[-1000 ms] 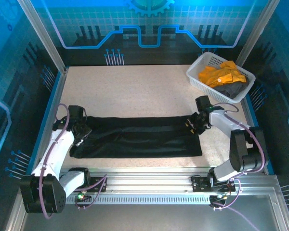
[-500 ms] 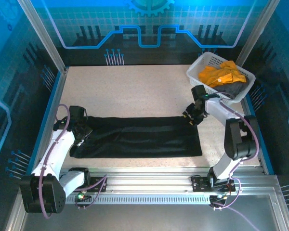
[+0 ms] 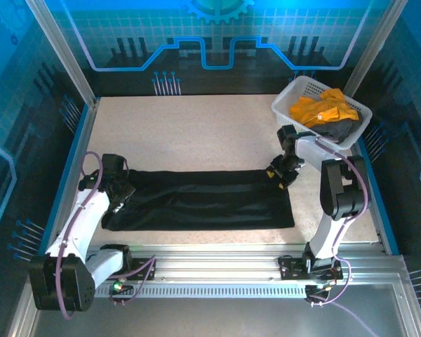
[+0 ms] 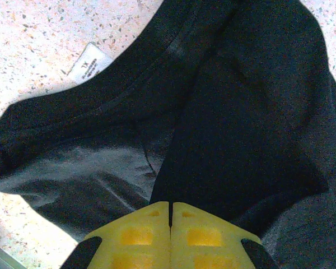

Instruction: Fold and stack the t-shirts

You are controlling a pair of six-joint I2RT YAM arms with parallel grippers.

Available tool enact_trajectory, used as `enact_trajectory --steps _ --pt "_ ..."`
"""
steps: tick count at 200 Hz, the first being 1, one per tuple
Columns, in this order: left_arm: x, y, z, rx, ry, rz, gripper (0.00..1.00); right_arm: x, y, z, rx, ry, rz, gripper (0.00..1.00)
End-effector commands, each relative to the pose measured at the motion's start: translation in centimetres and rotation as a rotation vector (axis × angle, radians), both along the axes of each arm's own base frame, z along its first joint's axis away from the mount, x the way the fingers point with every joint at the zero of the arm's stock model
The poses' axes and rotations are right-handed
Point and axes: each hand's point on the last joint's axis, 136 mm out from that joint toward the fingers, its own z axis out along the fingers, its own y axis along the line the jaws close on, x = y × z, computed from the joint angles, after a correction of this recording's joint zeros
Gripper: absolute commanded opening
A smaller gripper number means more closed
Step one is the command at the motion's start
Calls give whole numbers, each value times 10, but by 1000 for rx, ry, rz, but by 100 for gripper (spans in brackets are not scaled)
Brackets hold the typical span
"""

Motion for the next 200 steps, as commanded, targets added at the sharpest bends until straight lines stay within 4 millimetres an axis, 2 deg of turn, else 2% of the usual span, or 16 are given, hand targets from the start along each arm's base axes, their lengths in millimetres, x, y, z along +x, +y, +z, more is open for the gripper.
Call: enact_trajectory --steps 1,26,76,98,122,142,160,186,200 --pt "5 1 7 15 -22 4 0 -22 -2 -5 -5 132 -4 51" --pt "5 2 9 22 -24 3 0 -32 -2 -9 8 172 10 49" --pt "3 4 12 35 -24 1 0 -49 -15 9 -36 149 46 41" --pt "0 4 10 37 -12 0 0 -64 -19 5 -35 172 45 35" --pt "-5 5 6 38 3 2 0 -81 -27 0 -39 191 27 35" --pt "-8 4 2 36 17 5 0 -87 -30 0 -36 183 5 33" --pt "-9 4 0 31 19 10 0 -83 -33 9 -43 137 -21 31" --pt "-9 4 0 32 19 18 0 -53 -26 32 -34 -15 -32 35" --pt "-8 5 0 33 16 22 0 -41 -22 38 -34 -35 -32 39"
